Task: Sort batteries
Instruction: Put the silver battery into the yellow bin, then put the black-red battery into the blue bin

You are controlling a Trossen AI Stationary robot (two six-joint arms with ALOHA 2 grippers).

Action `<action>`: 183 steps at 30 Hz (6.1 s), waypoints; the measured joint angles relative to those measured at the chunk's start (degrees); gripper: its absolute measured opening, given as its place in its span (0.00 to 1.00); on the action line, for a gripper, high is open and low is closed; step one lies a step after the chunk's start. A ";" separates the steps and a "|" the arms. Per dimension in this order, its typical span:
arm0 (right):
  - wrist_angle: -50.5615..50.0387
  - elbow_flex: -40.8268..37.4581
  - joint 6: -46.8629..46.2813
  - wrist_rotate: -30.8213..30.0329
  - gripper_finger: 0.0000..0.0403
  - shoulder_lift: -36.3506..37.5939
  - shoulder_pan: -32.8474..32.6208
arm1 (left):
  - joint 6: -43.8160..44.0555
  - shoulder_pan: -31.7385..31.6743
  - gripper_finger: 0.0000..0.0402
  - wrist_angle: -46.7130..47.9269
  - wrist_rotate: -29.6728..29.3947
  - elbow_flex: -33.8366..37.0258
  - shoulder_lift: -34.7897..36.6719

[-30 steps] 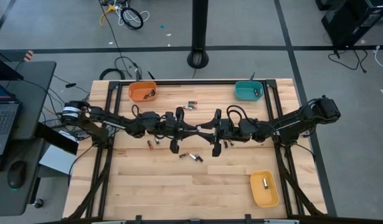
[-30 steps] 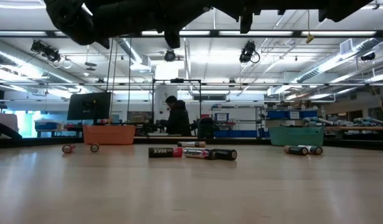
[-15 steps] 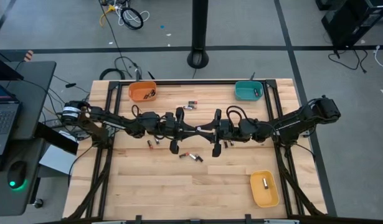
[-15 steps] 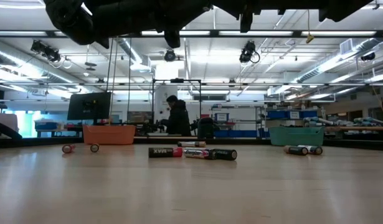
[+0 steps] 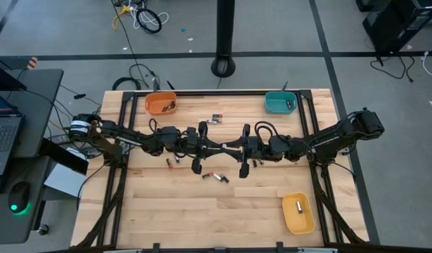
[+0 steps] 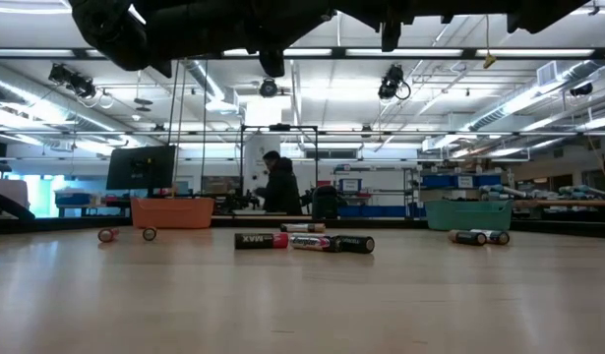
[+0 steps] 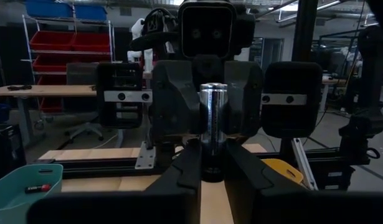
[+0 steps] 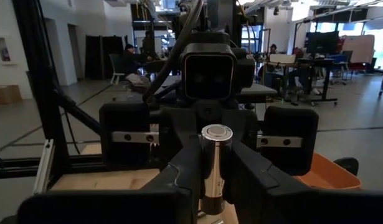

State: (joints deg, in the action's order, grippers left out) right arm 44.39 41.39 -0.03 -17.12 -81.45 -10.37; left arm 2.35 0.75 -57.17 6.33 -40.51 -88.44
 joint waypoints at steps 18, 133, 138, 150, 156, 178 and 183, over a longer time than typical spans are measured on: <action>-7.12 0.00 0.28 -0.42 0.17 5.45 -0.24 | -4.23 -0.02 0.25 6.35 -4.52 0.04 0.00; -83.66 26.03 -39.88 5.11 0.12 -12.34 -7.57 | -0.67 1.80 0.04 43.32 -1.30 6.58 8.47; -80.46 26.03 -31.28 3.23 0.14 -12.20 -4.37 | 8.10 8.21 0.11 45.54 -10.97 6.56 8.37; -78.94 26.03 -20.97 3.23 0.14 -12.15 -0.54 | 16.73 14.42 0.42 39.89 -18.74 6.58 0.83; -78.47 26.03 -18.27 3.23 0.13 -12.15 1.03 | 20.68 14.80 0.50 36.48 -18.75 6.54 -4.63; -76.51 26.03 -16.73 3.06 0.12 -12.13 1.90 | 20.14 14.62 0.24 29.96 -22.61 6.43 -13.14; -76.47 26.03 -16.73 3.04 0.12 -12.13 1.90 | 17.96 14.62 0.12 29.98 -22.69 6.38 -13.12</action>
State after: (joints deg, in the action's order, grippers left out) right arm -32.08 67.42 -16.75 -14.08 -93.58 -8.47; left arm 20.31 15.38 -27.20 -16.37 -34.13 -101.56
